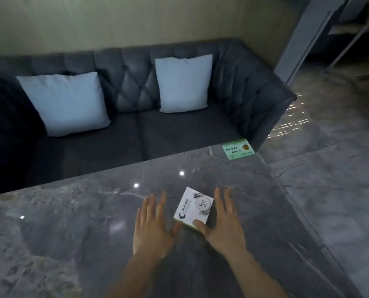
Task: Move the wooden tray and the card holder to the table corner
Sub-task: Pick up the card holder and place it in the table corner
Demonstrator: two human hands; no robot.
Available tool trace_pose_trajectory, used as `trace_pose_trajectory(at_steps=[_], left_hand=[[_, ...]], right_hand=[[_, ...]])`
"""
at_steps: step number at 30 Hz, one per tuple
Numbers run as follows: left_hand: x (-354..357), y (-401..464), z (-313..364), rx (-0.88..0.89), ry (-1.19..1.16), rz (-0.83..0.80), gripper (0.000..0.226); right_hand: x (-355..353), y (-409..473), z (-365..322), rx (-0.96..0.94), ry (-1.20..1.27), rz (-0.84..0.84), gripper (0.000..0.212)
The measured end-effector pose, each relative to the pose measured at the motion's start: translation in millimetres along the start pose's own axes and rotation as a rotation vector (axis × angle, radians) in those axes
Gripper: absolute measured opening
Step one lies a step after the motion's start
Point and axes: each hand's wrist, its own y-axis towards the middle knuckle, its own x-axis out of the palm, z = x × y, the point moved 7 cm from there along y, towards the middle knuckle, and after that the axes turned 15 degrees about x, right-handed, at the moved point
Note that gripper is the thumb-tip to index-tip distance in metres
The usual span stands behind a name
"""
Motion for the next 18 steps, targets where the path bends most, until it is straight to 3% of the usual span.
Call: trace_pose_trajectory(at_steps=[7, 13, 18], left_hand=[[54.5, 12.4, -3.5, -0.280, -0.219, -0.076, 0.087], [70.8, 16.2, -1.3, -0.347, -0.272, -0.043, 0.060], [62.4, 15.1, -3.8, -0.378, -0.372, 0.006, 0.052]], right_hand=[[24.9, 33.5, 13.8, 0.039, 0.127, -0.060, 0.090], [32.3, 40.8, 6.8, 0.054, 0.208, -0.063, 0.070], [27.7, 35.6, 3.2, 0.111, 0.287, -0.010, 0.059]])
